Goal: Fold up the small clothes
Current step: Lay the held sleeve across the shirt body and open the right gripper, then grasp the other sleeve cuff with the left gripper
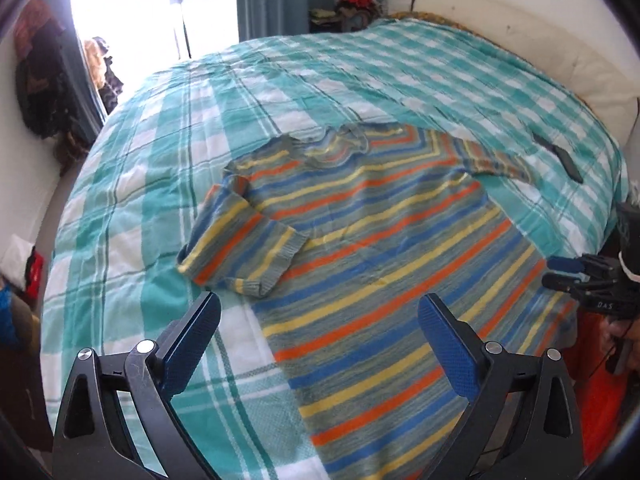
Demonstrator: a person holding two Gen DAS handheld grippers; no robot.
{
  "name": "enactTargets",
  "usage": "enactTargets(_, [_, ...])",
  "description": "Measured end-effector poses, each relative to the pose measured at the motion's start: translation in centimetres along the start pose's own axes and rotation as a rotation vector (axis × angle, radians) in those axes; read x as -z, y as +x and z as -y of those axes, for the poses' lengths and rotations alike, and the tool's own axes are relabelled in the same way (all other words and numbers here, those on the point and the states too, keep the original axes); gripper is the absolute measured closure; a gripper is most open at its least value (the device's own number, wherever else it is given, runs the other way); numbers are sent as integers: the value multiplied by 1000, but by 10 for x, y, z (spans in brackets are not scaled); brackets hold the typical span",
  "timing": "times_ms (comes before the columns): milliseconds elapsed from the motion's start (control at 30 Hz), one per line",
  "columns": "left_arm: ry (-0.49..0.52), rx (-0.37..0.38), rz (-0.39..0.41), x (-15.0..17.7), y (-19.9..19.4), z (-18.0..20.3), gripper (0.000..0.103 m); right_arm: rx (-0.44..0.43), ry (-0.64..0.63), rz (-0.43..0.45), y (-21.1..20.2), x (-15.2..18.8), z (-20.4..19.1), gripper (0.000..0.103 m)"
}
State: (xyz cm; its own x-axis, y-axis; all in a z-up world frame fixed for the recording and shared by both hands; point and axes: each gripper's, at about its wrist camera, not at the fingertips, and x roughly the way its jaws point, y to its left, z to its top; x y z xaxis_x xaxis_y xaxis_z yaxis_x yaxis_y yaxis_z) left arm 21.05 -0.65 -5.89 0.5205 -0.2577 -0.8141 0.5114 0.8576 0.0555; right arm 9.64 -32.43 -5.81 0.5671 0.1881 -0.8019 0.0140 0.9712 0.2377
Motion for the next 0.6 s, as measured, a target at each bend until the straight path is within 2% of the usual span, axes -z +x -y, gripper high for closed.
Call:
enactTargets(33, [34, -45, -33, -2, 23, 1, 8, 3, -14, -38, 14, 8, -11, 50])
enactTargets(67, [58, -66, -56, -4, 43, 0, 12, -3, -25, -80, 26, 14, -19, 50])
enactTargets(100, [70, -69, -82, -5, 61, -3, 20, -28, -47, -105, 32, 18, -26, 50])
enactTargets(133, [65, -60, -114, -5, 77, -9, 27, -35, -84, -113, 35, 21, -31, 50])
enactTargets(167, [54, -52, -141, -4, 92, -14, 29, -6, -130, -105, 35, 24, -36, 50])
enactTargets(233, [57, -59, -171, -1, 114, -22, 42, 39, -197, -102, 35, 30, -40, 50])
enactTargets(267, [73, -59, -173, 2, 121, -23, 43, 41, -198, -102, 34, 33, -36, 50])
enactTargets(300, [89, -44, -169, 4, 125, -23, 49, 34, -177, -100, 34, 33, -31, 50])
enactTargets(400, [52, -25, -215, -3, 132, -31, 99, 16, -116, -97, 34, 31, -18, 50])
enactTargets(467, [-28, -6, -194, -11, 120, -46, 101, 18, -103, -95, 33, 28, -15, 50])
enactTargets(533, [-122, -50, -114, -22, 96, -72, 102, 16, -95, -94, 33, 28, -14, 50])
enactTargets(600, [-300, -84, -32, -26, 66, -118, 102, 21, -99, -92, 33, 28, -16, 50])
